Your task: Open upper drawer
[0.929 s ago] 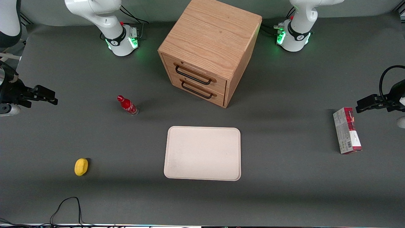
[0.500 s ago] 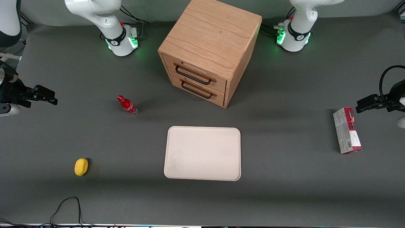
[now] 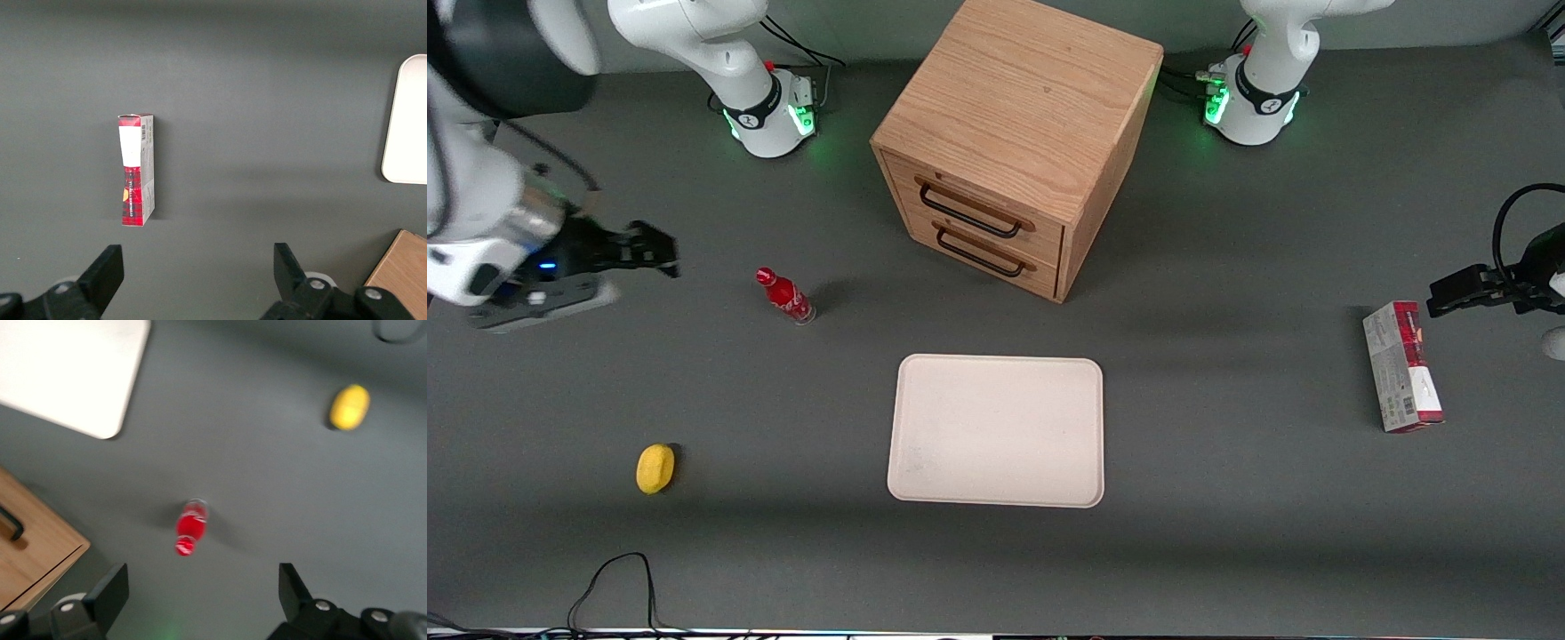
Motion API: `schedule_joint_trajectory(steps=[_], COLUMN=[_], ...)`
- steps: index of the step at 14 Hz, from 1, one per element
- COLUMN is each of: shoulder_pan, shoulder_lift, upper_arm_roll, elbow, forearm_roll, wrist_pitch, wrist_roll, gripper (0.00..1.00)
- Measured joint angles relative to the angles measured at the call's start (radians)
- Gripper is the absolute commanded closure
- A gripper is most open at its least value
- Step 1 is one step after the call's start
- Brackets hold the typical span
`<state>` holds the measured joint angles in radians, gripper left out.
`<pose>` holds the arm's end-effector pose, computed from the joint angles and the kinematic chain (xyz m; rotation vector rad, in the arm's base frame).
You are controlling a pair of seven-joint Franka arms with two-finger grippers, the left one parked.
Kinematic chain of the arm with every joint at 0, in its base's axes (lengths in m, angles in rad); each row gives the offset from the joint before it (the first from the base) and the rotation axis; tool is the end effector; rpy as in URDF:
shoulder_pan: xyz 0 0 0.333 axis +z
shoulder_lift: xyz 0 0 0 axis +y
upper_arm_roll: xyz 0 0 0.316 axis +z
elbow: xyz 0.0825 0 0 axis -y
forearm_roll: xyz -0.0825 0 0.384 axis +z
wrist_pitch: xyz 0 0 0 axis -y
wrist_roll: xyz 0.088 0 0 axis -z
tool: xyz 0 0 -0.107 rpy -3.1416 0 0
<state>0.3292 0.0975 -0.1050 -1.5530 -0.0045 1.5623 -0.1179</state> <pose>0.5653 0.1313 0.5771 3.0737 0.5313 -0.1354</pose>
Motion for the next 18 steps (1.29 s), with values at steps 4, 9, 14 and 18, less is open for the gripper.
schedule_joint_trajectory(steps=[4, 9, 14, 18], shoulder_pan=[0.165, 0.398, 0.516, 0.519], shoulder_lift=[0.038, 0.075, 0.092, 0.118], upper_arm_roll=[0.005, 0.008, 0.008, -0.001], elbow=[0.012, 0.024, 0.030, 0.030], forearm_roll=[0.047, 0.052, 0.052, 0.120], wrist_pitch=[-0.002, 0.005, 0.074, 0.114], wrist_roll=[0.003, 0.003, 0.002, -0.114], gripper=[0.00, 0.00, 0.00, 0.00])
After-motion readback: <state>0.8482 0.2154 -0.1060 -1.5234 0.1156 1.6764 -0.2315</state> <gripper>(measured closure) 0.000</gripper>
